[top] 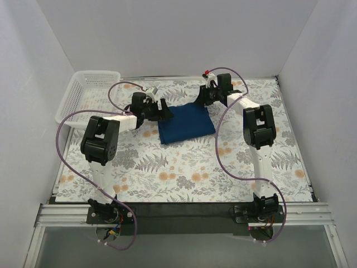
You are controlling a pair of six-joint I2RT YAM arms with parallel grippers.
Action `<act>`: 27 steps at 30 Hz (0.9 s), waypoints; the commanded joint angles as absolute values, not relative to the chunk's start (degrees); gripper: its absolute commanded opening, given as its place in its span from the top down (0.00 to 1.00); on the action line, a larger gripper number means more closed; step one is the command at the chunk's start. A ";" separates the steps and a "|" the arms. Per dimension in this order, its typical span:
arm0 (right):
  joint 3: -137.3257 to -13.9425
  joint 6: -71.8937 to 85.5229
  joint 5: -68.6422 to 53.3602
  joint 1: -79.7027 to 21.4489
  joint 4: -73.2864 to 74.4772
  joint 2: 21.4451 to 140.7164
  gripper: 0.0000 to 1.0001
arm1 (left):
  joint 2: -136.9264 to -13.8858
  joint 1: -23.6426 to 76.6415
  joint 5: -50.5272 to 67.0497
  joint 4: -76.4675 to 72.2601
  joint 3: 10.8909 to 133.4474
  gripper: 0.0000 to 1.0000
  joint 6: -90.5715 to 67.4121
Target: Fold and stack the t-shirts
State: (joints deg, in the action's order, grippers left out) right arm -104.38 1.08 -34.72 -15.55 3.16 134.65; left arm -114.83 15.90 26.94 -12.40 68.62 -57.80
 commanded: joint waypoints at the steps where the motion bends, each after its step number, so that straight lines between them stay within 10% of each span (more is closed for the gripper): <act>1: -109.50 9.47 -33.67 -14.94 2.64 138.15 0.70 | -114.87 15.82 29.36 -13.97 72.86 0.27 -62.40; 15: -106.79 6.34 -13.10 -13.80 5.27 135.18 0.76 | -119.27 15.82 18.99 -7.30 75.41 0.26 -59.42; 27: -85.97 -0.88 -27.92 -12.75 6.32 115.41 0.26 | -98.91 15.82 18.55 -10.99 68.04 0.23 -54.93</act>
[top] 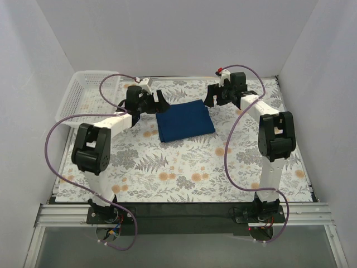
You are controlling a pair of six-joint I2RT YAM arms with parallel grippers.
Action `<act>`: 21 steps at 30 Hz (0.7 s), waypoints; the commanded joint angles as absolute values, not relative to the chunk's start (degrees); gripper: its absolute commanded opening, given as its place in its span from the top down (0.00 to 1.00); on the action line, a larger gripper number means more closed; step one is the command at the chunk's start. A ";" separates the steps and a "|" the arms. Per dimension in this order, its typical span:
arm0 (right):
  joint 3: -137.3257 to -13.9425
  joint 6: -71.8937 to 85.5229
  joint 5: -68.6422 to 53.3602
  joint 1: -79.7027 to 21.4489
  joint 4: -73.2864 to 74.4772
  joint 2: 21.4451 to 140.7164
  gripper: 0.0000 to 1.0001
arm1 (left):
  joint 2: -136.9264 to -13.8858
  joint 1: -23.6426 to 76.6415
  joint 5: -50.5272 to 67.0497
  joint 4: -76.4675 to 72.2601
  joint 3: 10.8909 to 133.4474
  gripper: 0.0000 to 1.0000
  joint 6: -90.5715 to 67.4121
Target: Fold and stack the t-shirts
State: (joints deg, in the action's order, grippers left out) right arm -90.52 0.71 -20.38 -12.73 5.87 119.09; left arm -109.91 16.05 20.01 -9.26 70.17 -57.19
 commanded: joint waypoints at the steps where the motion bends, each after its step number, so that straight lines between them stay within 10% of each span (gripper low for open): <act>1: -84.57 -0.36 -28.82 -12.83 6.85 115.14 0.25 | -97.05 15.82 17.85 -10.99 64.63 0.23 -54.76; 21: -81.39 5.10 -37.00 -14.24 13.10 122.96 0.37 | -37.55 15.64 15.64 8.52 34.11 0.20 -58.79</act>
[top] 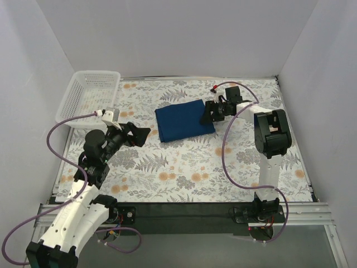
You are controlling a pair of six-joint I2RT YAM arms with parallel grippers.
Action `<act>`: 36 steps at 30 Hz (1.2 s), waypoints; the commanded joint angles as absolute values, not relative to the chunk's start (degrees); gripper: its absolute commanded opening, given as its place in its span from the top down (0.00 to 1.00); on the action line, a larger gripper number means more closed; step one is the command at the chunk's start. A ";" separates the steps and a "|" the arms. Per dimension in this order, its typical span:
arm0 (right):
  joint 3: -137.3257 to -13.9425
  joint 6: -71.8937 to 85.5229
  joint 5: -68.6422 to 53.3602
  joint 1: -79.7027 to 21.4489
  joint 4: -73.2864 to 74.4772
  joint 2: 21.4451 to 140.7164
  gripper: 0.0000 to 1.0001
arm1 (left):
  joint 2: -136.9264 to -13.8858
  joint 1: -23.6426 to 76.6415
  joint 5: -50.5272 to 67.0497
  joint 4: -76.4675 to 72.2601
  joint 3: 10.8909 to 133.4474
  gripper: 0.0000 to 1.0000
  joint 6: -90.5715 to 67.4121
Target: Fold and stack the t-shirts
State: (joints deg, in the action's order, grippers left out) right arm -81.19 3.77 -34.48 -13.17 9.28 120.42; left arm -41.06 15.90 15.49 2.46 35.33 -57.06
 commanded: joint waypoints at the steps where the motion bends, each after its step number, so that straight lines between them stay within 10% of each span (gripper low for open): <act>1: -81.39 5.18 -36.57 -14.15 13.10 123.05 0.41 | -36.57 15.64 16.08 9.05 33.75 0.20 -59.58; 9: -81.56 4.58 -32.79 -10.73 13.01 119.98 0.98 | -32.43 15.64 17.23 12.65 31.90 0.20 -61.96; 31: -85.60 -30.84 -21.98 22.67 30.23 115.40 0.99 | -28.30 15.73 21.53 16.00 30.23 0.20 -61.88; 36: -86.92 -34.45 -20.92 23.20 31.90 114.27 0.63 | -28.92 15.64 21.97 15.91 30.23 0.20 -61.00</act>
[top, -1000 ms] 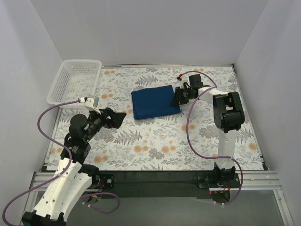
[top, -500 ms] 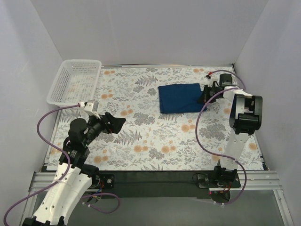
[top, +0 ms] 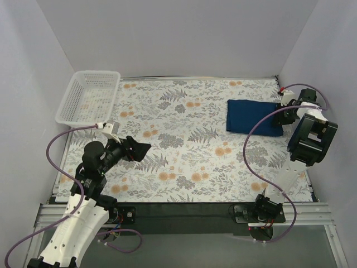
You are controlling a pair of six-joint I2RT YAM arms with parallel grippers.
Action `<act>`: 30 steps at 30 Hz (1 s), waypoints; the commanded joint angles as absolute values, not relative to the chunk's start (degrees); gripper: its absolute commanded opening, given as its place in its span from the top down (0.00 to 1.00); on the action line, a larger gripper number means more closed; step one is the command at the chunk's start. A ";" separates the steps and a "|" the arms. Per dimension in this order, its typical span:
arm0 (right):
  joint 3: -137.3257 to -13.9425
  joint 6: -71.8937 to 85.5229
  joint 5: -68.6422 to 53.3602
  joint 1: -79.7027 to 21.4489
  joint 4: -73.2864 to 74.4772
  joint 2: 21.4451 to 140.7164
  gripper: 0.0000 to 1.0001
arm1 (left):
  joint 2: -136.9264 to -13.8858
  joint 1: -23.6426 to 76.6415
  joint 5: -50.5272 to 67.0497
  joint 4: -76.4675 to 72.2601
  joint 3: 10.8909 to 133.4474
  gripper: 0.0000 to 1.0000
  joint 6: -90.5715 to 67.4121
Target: Fold and stack the t-shirts
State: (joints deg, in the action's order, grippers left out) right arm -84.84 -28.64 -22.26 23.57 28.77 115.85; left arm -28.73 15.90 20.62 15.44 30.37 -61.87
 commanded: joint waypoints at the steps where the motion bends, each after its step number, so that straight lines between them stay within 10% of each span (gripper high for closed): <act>1: -86.58 -34.98 -20.31 23.12 31.90 113.47 0.59 | -28.92 15.64 22.06 16.08 30.32 0.20 -60.65; 13: -80.97 -43.49 -13.71 21.98 32.17 95.38 0.43 | -32.69 15.64 17.16 15.21 35.50 0.15 -59.15; 19: -67.35 -41.33 -17.13 22.84 25.76 76.93 0.02 | -36.11 15.64 11.52 12.04 35.42 0.02 -65.30; 30: -53.70 -12.39 -14.68 29.53 20.13 51.78 0.02 | -38.33 15.64 -6.06 18.89 38.07 0.02 -57.93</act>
State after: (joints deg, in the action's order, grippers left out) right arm -54.35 -20.88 -16.75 29.56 23.53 54.19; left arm -40.62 15.90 -0.23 17.15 37.56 -61.76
